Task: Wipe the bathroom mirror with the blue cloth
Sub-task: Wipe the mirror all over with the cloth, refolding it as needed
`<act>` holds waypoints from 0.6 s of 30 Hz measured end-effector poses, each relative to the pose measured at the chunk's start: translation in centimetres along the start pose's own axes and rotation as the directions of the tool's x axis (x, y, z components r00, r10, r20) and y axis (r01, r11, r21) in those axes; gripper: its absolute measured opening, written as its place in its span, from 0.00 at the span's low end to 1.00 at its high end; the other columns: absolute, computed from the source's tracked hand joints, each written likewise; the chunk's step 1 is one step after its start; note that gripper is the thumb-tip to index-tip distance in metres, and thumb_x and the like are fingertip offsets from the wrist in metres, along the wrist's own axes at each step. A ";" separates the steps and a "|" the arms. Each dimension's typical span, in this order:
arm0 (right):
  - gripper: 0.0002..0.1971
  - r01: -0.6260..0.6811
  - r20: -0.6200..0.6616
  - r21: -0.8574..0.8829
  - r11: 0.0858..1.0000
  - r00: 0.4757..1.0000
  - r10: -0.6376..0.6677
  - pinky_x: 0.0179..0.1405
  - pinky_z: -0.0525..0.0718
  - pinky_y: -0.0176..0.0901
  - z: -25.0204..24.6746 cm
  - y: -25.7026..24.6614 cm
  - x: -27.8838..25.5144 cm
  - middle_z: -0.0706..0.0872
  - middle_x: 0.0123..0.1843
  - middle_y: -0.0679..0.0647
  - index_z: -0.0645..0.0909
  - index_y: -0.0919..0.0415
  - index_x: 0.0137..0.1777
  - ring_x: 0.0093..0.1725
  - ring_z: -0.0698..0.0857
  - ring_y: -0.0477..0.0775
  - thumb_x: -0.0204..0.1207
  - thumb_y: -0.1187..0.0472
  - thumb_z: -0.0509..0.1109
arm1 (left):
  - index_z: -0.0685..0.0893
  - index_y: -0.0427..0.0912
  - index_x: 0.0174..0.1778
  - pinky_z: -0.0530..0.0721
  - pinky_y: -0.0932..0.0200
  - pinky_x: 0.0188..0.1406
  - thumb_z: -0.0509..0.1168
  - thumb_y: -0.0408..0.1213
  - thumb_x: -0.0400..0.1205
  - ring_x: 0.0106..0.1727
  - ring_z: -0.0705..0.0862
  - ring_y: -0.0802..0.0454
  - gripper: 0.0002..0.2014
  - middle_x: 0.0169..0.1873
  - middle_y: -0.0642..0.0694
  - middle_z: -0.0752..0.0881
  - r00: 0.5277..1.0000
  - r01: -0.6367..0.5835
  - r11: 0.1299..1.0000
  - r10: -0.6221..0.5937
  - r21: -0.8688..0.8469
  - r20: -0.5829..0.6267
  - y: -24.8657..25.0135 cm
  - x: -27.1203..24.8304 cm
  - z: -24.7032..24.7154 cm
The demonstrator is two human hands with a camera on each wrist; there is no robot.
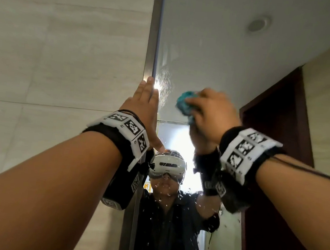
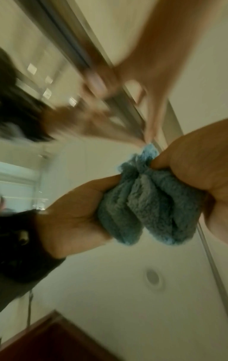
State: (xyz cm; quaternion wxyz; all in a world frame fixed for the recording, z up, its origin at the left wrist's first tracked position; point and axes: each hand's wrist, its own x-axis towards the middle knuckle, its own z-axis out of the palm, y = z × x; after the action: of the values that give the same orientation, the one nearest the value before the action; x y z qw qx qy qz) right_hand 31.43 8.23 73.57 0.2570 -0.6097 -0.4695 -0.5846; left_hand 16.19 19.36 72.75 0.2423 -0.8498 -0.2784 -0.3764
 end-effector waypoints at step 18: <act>0.16 -0.093 0.031 0.065 0.994 0.995 0.091 0.45 0.62 0.20 0.1 -2.0 2.9 0.75 0.59 0.53 0.80 0.48 0.66 0.54 0.68 0.54 0.80 0.56 0.64 | 0.33 0.39 0.82 0.50 0.45 0.82 0.75 0.70 0.56 0.81 0.30 0.46 0.74 0.79 0.44 0.26 0.999 -0.026 1.000 0.025 -0.015 -0.039 -0.6 0.2 0.8</act>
State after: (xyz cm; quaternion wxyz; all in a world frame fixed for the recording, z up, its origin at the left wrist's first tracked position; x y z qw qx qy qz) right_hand 29.34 9.96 75.85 0.2971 -0.6299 -0.4634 -0.5479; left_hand 16.32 20.40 72.57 0.2458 -0.8477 -0.2598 -0.3917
